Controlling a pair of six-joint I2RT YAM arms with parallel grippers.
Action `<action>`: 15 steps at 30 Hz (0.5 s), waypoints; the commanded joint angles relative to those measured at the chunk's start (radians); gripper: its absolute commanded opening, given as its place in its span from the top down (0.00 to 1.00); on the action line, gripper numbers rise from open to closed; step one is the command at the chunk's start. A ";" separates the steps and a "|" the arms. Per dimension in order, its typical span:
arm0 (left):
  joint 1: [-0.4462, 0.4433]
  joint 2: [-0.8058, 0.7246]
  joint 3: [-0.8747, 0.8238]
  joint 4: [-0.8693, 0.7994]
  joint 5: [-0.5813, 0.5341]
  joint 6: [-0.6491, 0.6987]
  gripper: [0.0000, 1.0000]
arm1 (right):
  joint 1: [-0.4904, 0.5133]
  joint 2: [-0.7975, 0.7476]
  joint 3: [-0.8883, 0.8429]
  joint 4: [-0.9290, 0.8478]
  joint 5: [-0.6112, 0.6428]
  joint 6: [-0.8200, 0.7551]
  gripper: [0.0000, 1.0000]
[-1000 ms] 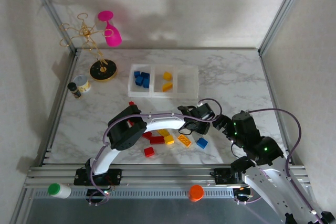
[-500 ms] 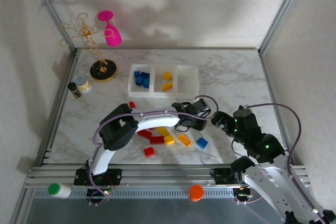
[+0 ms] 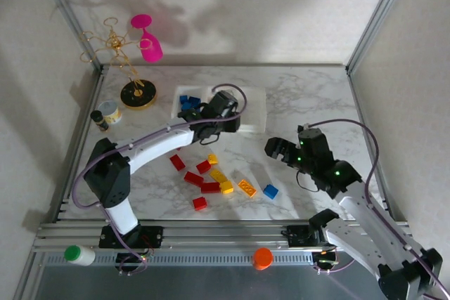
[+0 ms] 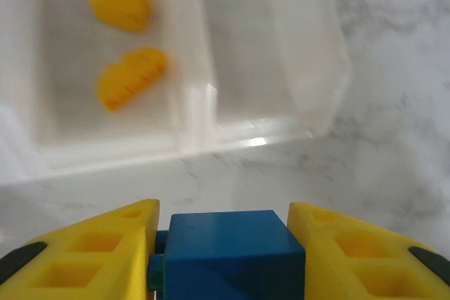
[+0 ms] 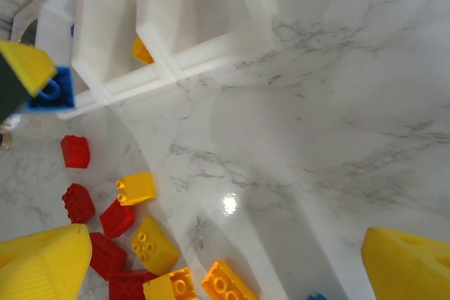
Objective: Sort the legos into containers by color
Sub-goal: Pick up the lego from the middle-left of the table, then place the lego in the container.
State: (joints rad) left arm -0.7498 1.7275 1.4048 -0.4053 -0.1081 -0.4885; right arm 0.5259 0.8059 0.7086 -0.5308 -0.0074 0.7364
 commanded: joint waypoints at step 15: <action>0.282 0.281 0.304 -0.085 -0.194 0.066 0.55 | 0.002 0.274 -0.081 0.338 -0.095 -0.047 0.01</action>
State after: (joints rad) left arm -0.4858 1.9427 1.6421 -0.4381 -0.2420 -0.4469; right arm 0.5262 1.0676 0.6308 -0.2401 -0.1078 0.7158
